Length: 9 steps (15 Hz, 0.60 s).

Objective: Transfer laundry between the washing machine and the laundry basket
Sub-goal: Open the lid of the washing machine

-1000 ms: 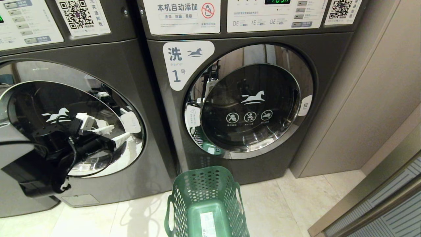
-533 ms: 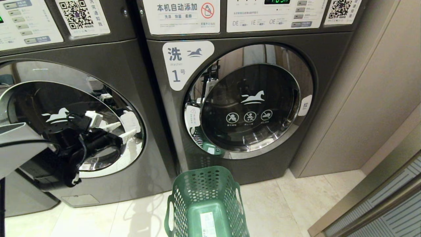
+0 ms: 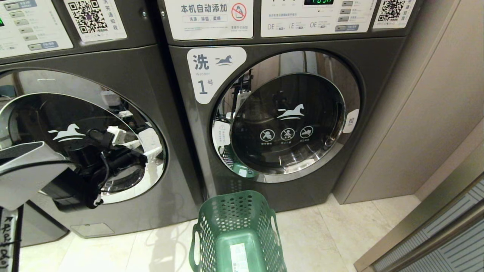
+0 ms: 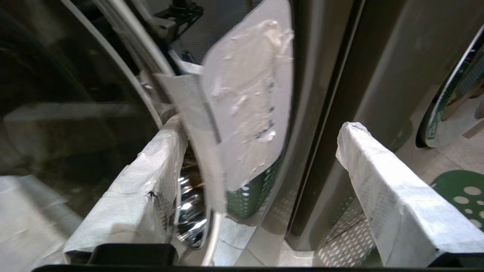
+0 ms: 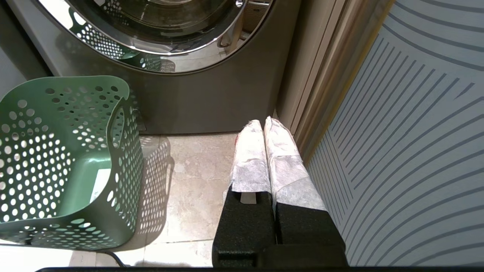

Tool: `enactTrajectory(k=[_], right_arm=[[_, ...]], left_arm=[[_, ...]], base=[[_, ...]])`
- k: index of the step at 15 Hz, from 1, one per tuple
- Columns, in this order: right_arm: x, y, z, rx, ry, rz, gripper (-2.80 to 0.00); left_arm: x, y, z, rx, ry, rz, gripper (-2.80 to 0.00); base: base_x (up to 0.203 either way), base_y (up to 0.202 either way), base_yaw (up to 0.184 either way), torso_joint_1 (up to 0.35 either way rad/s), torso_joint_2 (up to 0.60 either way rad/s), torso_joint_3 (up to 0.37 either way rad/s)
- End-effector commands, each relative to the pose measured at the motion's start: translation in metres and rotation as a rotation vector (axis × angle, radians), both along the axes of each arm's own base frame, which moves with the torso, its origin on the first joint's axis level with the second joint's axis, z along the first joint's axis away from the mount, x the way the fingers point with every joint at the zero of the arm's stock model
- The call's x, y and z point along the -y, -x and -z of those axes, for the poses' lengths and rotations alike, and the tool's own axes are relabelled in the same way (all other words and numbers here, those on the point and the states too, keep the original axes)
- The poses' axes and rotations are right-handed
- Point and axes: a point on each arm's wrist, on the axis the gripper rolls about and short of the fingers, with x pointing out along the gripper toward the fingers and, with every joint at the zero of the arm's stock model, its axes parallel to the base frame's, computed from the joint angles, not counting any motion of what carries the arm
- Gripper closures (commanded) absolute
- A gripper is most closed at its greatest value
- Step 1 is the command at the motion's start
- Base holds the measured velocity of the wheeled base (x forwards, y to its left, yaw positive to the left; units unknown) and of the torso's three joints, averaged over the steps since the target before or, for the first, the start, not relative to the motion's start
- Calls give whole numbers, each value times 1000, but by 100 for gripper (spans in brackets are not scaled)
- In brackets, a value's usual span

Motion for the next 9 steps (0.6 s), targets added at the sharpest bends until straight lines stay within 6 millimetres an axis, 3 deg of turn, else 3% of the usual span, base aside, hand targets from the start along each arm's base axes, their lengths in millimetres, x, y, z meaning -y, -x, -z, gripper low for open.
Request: enactTrajectory(k=[1, 9], right_arm=[[0, 0, 0, 0, 1, -1, 0], [0, 0, 0, 0, 1, -2, 0]], left_arm=[[3, -5, 7, 0, 2, 18, -280], [9, -12, 18, -23, 29, 170, -280]], base=[[0, 0, 0, 0, 0, 0], [0, 0, 0, 0, 0, 0]])
